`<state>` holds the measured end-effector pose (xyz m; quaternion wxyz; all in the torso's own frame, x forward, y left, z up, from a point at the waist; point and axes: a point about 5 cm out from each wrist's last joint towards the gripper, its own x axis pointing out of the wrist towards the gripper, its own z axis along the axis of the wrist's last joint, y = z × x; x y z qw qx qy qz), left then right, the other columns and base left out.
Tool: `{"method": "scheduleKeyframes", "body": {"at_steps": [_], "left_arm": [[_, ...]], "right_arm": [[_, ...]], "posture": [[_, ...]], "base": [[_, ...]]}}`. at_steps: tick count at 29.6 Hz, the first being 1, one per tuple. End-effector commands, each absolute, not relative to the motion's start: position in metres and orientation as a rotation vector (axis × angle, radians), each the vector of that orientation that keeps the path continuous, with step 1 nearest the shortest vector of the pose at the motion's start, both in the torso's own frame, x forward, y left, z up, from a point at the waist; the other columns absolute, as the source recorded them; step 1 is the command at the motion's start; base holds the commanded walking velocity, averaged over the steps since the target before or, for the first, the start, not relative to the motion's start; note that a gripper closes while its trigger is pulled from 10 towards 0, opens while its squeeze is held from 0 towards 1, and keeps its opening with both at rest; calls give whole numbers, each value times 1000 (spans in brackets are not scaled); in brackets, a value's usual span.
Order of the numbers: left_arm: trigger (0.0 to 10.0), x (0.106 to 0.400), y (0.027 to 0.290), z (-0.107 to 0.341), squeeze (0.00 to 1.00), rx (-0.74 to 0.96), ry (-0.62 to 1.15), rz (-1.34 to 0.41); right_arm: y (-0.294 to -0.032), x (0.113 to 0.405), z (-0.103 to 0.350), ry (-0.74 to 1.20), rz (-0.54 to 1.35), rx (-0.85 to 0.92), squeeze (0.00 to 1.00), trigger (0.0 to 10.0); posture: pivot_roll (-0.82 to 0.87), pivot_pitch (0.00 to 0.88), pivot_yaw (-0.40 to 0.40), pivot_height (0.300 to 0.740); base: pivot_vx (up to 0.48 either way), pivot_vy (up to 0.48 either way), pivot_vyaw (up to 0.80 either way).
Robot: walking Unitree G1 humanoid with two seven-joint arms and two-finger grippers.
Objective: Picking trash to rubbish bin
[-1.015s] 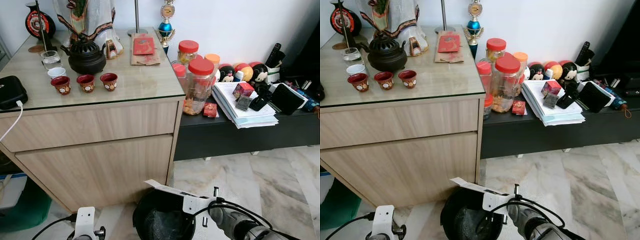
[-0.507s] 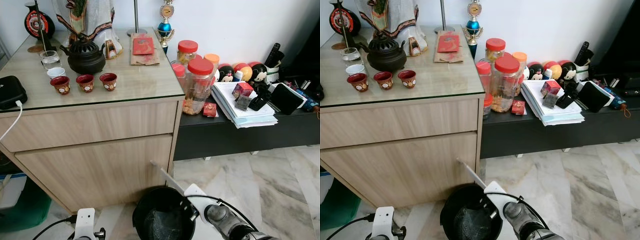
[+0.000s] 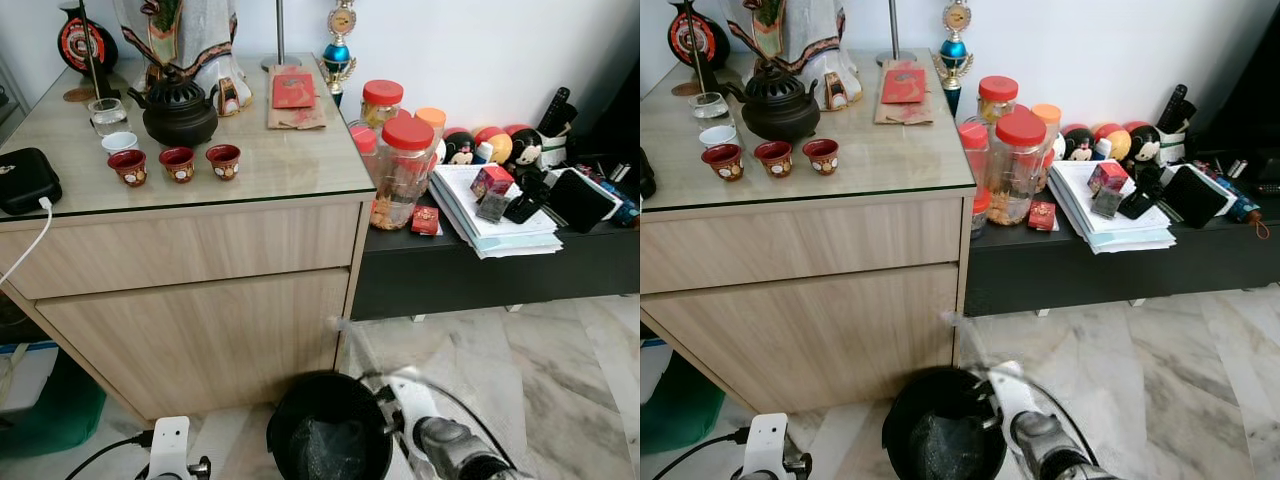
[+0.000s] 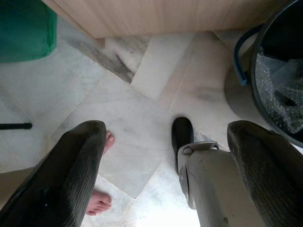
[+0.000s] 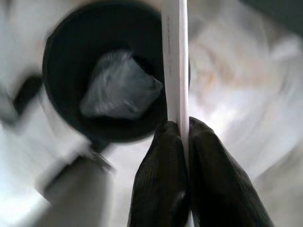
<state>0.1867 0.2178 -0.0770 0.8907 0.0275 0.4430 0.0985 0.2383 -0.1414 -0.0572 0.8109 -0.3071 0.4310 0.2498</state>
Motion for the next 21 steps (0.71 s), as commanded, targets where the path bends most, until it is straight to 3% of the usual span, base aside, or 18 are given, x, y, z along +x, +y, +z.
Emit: {"method": "scheduleKeyframes", "body": {"at_steps": [1,12,21], "left_arm": [[10000,184,219,-78,0,62,930,209],[10000,183,218,-79,0,60,932,209],[10000,183,217,-79,0,59,933,205]], "right_arm": [[-145,238,-57,910,589,-756,0,10000],[-160,256,-44,786,646,-1167,0,10000],[-158,259,-42,760,659,-1205,0,10000]], "posture": [[16,58,-80,740],[10,57,-82,740],[12,53,-81,740]], "base": [[0,0,0],[0,0,0],[0,0,0]]}}
